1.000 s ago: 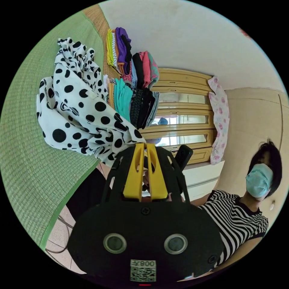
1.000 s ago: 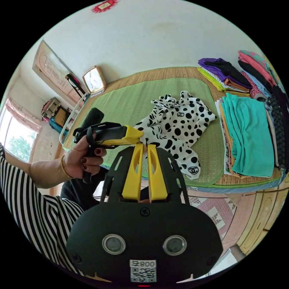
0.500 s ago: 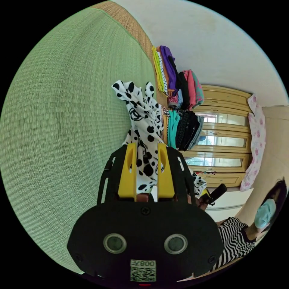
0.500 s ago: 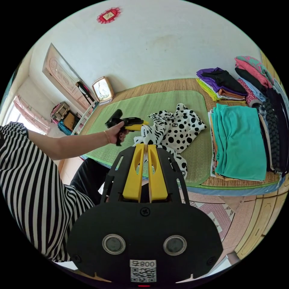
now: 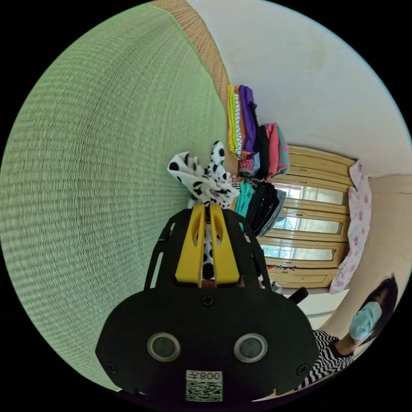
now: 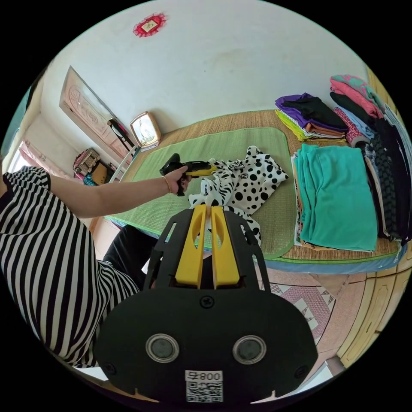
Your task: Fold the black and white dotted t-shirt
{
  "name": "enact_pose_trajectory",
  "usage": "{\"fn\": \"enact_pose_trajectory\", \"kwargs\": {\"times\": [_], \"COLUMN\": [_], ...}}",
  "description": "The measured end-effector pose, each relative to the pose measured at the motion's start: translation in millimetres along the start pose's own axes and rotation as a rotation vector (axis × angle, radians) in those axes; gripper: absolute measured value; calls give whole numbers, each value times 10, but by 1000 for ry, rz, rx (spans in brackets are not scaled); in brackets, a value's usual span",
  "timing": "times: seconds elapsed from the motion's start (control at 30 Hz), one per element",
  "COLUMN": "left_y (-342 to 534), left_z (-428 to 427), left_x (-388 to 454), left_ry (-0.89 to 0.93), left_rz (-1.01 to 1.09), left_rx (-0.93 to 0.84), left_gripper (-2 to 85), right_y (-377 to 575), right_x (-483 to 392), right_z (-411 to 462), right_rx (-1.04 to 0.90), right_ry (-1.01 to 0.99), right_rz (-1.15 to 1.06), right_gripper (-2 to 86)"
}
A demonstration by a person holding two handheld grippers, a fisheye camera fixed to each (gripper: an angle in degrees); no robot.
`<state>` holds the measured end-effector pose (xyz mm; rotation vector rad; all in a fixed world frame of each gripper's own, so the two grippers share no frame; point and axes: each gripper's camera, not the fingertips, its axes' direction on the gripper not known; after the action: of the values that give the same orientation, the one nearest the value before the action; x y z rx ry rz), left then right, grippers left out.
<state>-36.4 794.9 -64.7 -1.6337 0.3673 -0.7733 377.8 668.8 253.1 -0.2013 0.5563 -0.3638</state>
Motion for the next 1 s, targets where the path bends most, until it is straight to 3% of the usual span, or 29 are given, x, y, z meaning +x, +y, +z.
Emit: {"fn": "enact_pose_trajectory", "kwargs": {"times": [0.4, 0.7, 1.0], "left_y": [1973, 3945, 5561], "left_z": [-2207, -3623, -4488], "left_x": [1792, 3301, 4225], "left_ry": [230, 152, 31], "left_rz": [407, 890, 1202], "left_rx": [302, 559, 723], "left_gripper": [17, 18, 19], "right_y": [447, 845, 1269], "right_x": [-707, -1768, -2403], "right_z": [-1083, -1988, -2568], "right_rx": [283, 552, 707], "right_ry": [38, 45, -2], "right_rz": [-169, -441, -571], "right_gripper": [17, 17, 18]}}
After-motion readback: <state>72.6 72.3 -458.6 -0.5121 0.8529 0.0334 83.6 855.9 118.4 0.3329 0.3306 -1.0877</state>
